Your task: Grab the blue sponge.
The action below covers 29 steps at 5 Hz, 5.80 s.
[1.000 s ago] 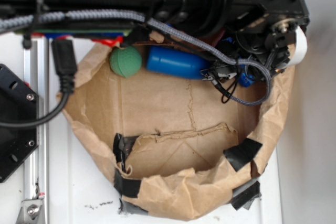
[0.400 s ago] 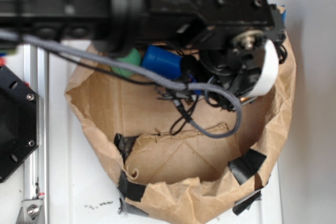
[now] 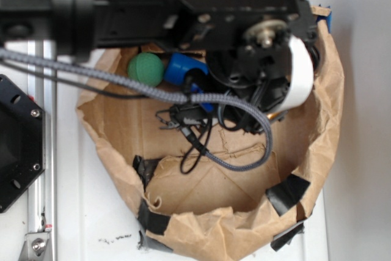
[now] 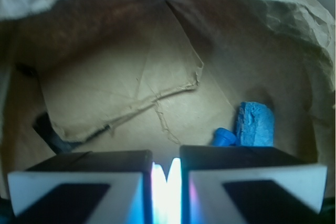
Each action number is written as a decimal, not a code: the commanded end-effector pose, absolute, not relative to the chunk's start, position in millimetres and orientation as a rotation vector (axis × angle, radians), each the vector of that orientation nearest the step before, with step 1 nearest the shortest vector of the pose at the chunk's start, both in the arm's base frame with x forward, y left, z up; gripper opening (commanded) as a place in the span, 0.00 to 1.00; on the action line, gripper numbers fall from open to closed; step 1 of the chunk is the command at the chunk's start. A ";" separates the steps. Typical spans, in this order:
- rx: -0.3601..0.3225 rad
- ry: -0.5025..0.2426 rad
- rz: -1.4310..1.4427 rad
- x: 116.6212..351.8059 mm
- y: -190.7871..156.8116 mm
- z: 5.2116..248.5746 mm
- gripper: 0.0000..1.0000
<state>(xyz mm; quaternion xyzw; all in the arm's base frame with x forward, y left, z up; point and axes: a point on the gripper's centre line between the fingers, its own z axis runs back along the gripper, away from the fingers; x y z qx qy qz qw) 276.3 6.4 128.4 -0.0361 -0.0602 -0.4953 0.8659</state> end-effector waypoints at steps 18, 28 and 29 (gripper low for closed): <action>-0.029 -0.360 -0.690 336.6 19.8 97.3 1.00; 0.006 -0.282 -0.472 350.4 42.5 64.4 1.00; 0.015 -0.279 -0.470 348.9 39.2 62.4 1.00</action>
